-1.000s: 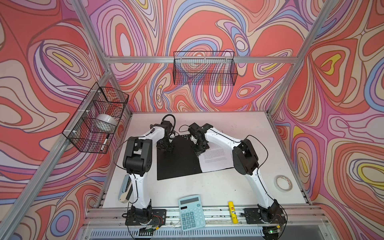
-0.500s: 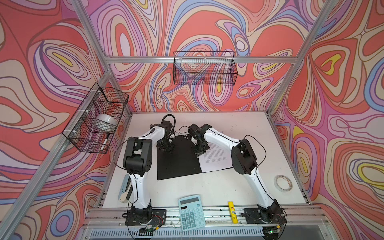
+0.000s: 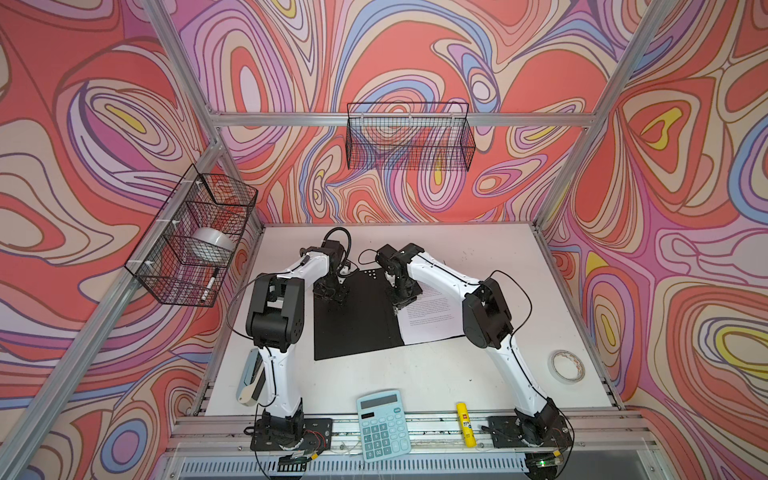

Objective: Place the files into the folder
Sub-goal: 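Release the clip and lift the right gripper away from the folder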

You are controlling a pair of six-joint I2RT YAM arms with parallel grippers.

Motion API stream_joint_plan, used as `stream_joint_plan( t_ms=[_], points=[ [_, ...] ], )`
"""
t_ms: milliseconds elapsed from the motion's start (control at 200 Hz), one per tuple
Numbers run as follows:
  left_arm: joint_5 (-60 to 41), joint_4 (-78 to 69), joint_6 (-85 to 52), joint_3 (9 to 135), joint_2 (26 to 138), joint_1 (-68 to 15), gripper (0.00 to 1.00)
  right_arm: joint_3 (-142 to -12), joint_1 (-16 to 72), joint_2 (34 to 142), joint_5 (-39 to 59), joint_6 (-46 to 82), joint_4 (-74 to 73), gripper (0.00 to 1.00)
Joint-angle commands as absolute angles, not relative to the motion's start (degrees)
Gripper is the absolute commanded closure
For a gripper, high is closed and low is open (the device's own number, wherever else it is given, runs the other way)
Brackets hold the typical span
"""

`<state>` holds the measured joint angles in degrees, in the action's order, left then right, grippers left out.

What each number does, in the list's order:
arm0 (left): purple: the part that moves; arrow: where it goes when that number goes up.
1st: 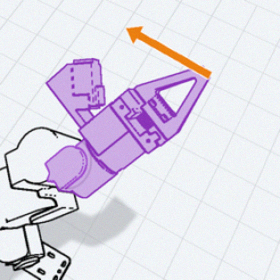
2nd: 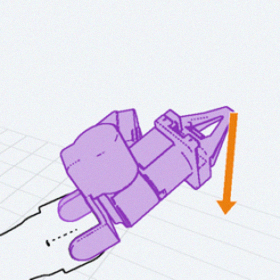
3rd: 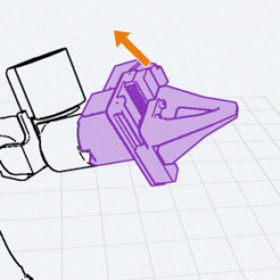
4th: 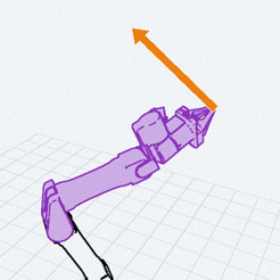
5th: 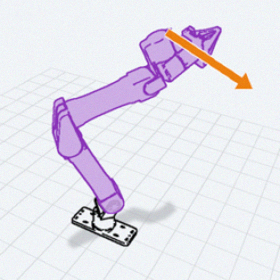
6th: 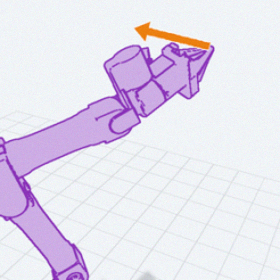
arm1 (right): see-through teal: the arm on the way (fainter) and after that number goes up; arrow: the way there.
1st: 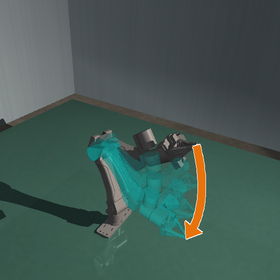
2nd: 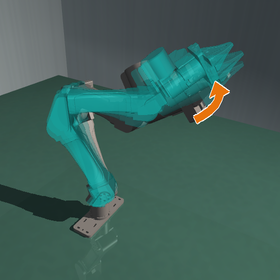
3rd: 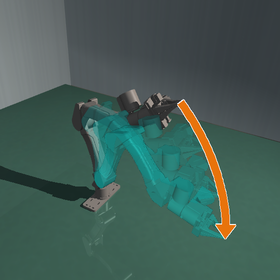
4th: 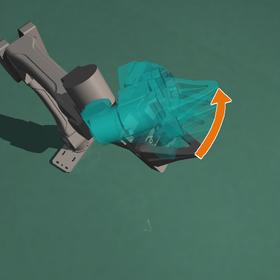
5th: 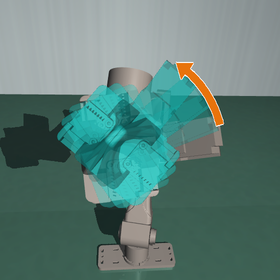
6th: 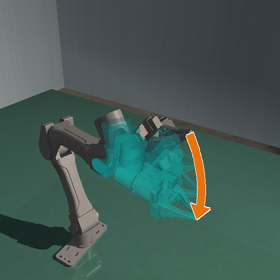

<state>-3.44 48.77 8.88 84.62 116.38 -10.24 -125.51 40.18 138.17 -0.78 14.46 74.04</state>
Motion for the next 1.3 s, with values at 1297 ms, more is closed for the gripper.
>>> stream_joint_plan(
  t_ms=[1297],
  points=[
    [-14.83, 53.21, -3.84, 77.78, 112.69, 0.44, 0.07, -80.81, 7.04, 109.05, 18.59, 20.98, 40.44, 0.60]
  ],
)
